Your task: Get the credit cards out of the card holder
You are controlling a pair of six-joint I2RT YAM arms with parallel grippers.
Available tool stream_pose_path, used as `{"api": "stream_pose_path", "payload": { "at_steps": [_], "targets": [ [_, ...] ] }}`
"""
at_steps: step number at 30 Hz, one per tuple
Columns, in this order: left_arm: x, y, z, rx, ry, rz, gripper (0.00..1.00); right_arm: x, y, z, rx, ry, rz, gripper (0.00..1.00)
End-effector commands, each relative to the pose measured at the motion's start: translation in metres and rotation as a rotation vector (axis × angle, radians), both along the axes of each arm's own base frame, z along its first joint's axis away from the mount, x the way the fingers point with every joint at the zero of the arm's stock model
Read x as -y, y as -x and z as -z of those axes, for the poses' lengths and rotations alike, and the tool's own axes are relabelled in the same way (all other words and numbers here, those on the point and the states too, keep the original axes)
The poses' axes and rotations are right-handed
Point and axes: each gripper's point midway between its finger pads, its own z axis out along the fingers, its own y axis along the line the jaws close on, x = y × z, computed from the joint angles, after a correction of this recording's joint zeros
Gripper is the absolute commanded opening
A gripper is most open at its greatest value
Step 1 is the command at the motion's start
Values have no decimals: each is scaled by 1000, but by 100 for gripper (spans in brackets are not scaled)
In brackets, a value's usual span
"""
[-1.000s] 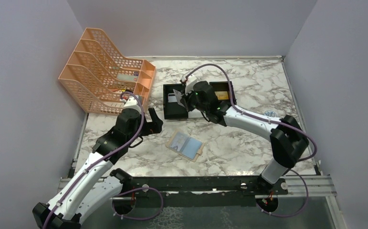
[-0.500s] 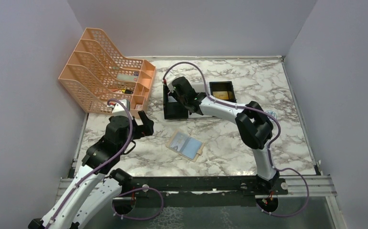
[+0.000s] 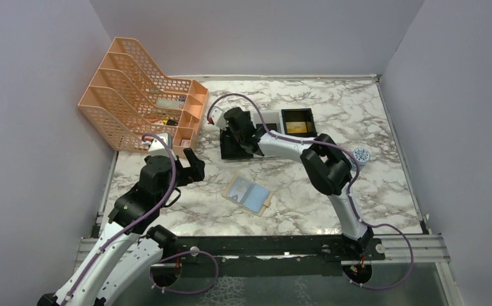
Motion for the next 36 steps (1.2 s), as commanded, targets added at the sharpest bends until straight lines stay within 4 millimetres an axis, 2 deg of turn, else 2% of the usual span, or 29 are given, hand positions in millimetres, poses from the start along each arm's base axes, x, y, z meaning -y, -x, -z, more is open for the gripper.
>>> {"api": "stream_pose_path", "payload": {
  "at_steps": [1,5,13,16,25,30,36],
  "targets": [
    [-4,1,-2,9,-2,-8,99,1,-13,-3,103,95,-23,1],
    [-5,2,-2,14,-1,-11,99,-1,-12,7,77,123,-45,2],
    [-4,2,-2,13,1,-9,99,2,-5,27,19,176,-84,10],
    [-4,2,-1,11,-2,-7,99,2,-3,29,1,172,-87,21],
    [-2,2,1,1,-5,4,99,4,-1,21,-2,144,-74,24],
    [0,2,3,-7,-7,14,99,6,2,21,-31,132,-75,32],
    [3,1,5,-17,-11,25,99,-1,12,4,-70,38,-107,34]
  ]
}}
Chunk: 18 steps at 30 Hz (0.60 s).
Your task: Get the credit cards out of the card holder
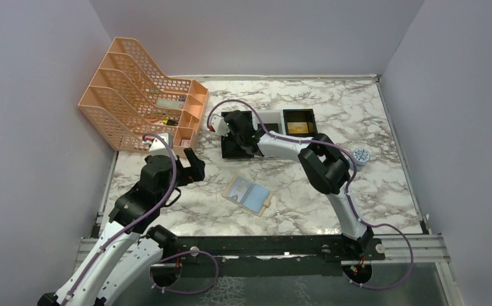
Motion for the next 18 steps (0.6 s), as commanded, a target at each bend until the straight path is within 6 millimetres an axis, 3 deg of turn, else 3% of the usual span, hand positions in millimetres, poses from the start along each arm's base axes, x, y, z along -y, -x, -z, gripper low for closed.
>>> {"api": "stream_pose_path", "payload": {
  "at_steps": [1,6,10,14,18],
  "targets": [
    [3,1,4,-14,-9,26,99,-9,9,-29,-38,-110,-27,34],
    [3,1,5,-20,-13,28,99,-11,11,-41,-44,-172,-3,35],
    [5,1,7,-27,-17,36,99,-13,21,-71,-70,-335,53,35],
    [10,0,11,-43,-22,65,99,-6,65,-88,-218,-592,132,35],
    [17,-1,19,-73,-32,97,99,4,135,-70,-528,-895,287,35]
  ]
}}
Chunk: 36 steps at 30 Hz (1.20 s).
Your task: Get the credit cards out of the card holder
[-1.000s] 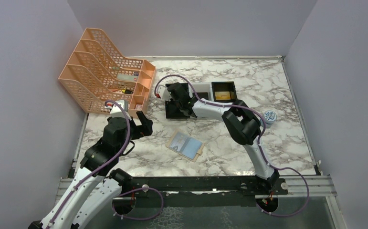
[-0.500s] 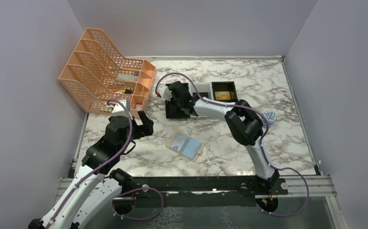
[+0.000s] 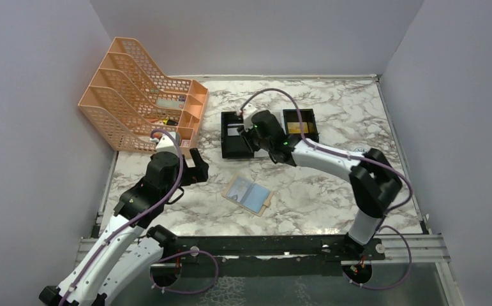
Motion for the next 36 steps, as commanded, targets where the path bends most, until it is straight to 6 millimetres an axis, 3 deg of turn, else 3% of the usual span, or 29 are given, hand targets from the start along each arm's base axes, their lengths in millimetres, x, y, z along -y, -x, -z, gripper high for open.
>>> {"api": "stream_pose_path", "payload": {
  "at_steps": [1,5,10,13,22,26,31,36],
  "targets": [
    [11,0,10,-33,-8,62,99,-10,81,11,-397,-433,71,35],
    [28,-3,19,-61,30,122,99,-9,146,28,-649,-666,16,32],
    [78,0,44,-122,195,303,99,-8,181,26,-766,-850,-58,32],
    [96,-3,61,-159,239,351,99,-9,186,32,-805,-848,-61,31],
    [124,-15,100,-210,254,438,93,2,186,64,-861,-826,73,31],
    [137,-14,122,-255,231,488,84,2,180,79,-878,-804,139,31],
    [139,-9,147,-301,189,487,65,2,176,94,-890,-765,161,31],
    [142,9,157,-330,184,499,48,14,170,107,-868,-712,227,31]
  ]
}}
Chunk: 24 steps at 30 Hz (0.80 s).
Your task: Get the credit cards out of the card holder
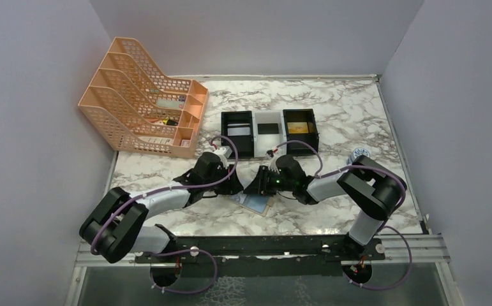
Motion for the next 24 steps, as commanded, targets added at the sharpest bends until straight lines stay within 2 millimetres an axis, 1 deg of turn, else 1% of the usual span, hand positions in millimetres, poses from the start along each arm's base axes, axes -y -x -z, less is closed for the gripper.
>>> {"api": "stream_pose_path", "payload": {
  "at_steps": [1,5,9,11,13,15,16,20,24],
  "targets": [
    [9,14,1,15,24,32,46,10,-11,15,5,83,43,31],
    [9,31,9,-3,3,28,40,15,-12,16,11,109,30,31],
    [0,39,20,-28,-35,-6,34,21,-8,16,8,118,42,31],
    [-2,40,20,-29,-38,-17,32,24,-6,15,5,116,46,31],
    [-3,41,18,-21,-45,-24,33,26,-4,15,1,114,51,31],
    [-6,39,15,-8,-61,-39,40,27,-2,15,-1,110,46,31],
    [-8,36,13,5,-69,-53,41,27,0,16,-5,110,41,31],
    [-9,31,2,41,-76,-58,41,27,2,16,-3,107,27,31],
    [-6,30,0,42,-74,-43,39,26,1,15,2,107,24,30]
  ]
}}
